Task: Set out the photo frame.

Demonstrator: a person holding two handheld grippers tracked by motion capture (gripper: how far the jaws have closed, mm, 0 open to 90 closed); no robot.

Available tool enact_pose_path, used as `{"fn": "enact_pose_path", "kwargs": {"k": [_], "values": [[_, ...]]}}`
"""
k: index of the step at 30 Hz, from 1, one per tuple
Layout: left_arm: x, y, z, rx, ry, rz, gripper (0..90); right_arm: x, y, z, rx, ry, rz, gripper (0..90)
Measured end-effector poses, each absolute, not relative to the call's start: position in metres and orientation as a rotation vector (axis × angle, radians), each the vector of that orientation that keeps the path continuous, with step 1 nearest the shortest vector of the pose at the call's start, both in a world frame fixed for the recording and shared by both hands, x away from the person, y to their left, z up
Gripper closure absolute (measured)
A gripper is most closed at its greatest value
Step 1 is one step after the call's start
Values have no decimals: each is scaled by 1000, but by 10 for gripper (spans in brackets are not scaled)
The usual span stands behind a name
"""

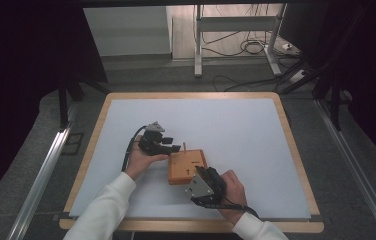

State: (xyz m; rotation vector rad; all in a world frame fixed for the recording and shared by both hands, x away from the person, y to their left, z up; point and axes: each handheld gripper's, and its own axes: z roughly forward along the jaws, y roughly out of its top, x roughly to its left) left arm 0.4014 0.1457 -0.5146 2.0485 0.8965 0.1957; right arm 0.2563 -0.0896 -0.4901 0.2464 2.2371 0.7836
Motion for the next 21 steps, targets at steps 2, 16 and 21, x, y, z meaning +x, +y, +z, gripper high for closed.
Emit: {"fn": "enact_pose_path", "kwargs": {"k": [2,16,21], "values": [[394,154,-516,2049,902,223,422,256,-90,-490,245,2240,780,484],[360,176,-513,2098,855,301,377,258,-92,-486,246,2241,788,499],[351,181,-516,2107,856,298,366,259,-92,-485,247,2243,783,502]]}}
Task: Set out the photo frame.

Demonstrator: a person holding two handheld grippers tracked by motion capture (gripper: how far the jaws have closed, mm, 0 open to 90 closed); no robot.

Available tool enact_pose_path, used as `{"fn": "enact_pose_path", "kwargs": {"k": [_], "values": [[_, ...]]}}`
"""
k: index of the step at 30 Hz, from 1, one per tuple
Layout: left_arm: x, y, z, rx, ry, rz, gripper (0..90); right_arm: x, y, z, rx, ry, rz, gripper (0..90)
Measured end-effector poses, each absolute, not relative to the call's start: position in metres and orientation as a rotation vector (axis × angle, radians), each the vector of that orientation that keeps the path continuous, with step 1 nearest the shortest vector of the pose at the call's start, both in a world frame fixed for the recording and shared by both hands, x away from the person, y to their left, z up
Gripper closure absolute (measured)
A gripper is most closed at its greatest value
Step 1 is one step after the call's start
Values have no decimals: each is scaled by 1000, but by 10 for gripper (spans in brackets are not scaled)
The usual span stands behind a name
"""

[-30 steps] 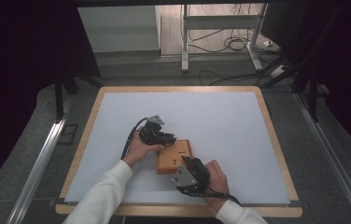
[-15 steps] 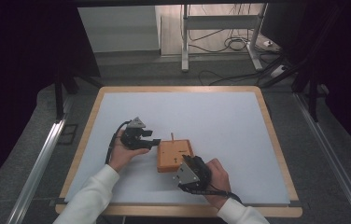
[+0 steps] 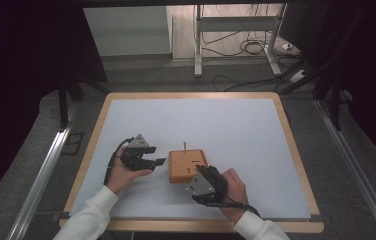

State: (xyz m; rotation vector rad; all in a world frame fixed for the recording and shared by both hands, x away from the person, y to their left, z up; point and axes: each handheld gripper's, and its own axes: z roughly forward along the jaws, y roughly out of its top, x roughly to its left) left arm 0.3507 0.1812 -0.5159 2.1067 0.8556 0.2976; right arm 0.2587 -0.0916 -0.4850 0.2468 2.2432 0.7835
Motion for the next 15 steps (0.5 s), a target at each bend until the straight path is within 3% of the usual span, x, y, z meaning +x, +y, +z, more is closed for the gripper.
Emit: {"fn": "enact_pose_path", "kwargs": {"k": [15], "values": [[334,193,-525,2136,867,303,348,271,-88,-467,246,2286,776,541]]}}
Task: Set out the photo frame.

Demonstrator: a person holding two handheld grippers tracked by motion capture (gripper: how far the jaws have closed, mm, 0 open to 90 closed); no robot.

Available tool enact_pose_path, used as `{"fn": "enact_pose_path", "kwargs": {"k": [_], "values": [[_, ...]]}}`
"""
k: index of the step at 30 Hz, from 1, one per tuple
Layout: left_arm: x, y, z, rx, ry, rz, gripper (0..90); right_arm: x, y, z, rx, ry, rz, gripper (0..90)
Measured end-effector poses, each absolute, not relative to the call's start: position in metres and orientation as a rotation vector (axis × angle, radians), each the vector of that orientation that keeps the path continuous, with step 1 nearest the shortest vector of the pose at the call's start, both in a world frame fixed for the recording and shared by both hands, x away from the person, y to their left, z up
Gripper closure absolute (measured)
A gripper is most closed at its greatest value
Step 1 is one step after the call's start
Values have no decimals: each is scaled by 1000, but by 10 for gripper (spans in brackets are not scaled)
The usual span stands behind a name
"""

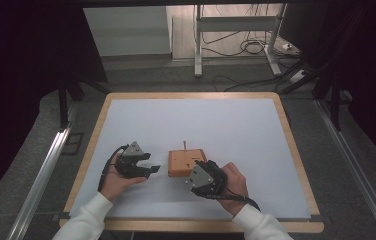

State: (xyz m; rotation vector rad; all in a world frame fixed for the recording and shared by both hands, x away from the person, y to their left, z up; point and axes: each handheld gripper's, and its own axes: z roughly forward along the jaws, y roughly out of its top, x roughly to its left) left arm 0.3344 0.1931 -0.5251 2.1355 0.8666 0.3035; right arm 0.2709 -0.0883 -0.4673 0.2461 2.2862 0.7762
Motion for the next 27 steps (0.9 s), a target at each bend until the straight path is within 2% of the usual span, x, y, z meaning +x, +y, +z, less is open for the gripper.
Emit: {"fn": "enact_pose_path", "kwargs": {"k": [27], "values": [[337,193,-531,2157,872,293,343,302,-66,-437,137,2349,730,672]]}}
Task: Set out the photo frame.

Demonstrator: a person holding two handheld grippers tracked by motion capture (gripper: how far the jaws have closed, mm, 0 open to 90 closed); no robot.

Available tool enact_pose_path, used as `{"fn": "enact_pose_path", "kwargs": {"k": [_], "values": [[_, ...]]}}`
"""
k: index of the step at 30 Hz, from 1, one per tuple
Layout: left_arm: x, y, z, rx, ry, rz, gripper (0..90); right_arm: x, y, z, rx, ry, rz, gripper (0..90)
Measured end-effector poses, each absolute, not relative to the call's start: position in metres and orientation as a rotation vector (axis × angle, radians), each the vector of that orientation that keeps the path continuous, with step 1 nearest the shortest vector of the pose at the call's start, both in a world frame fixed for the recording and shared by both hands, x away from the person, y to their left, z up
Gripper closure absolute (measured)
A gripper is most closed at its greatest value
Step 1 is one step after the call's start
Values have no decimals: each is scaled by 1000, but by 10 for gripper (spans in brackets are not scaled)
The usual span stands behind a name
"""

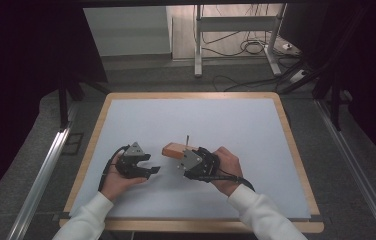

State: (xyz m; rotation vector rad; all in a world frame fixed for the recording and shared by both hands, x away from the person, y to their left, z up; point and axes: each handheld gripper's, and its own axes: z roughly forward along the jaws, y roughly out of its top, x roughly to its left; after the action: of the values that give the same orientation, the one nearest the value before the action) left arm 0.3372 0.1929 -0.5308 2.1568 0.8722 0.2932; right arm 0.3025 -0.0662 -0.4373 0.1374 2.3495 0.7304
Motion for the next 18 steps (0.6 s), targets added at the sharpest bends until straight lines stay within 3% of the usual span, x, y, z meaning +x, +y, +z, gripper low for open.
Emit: {"fn": "enact_pose_path", "kwargs": {"k": [18], "values": [[338,193,-532,2158,877,298,339,302,-72,-410,182,2429,949,689]]}}
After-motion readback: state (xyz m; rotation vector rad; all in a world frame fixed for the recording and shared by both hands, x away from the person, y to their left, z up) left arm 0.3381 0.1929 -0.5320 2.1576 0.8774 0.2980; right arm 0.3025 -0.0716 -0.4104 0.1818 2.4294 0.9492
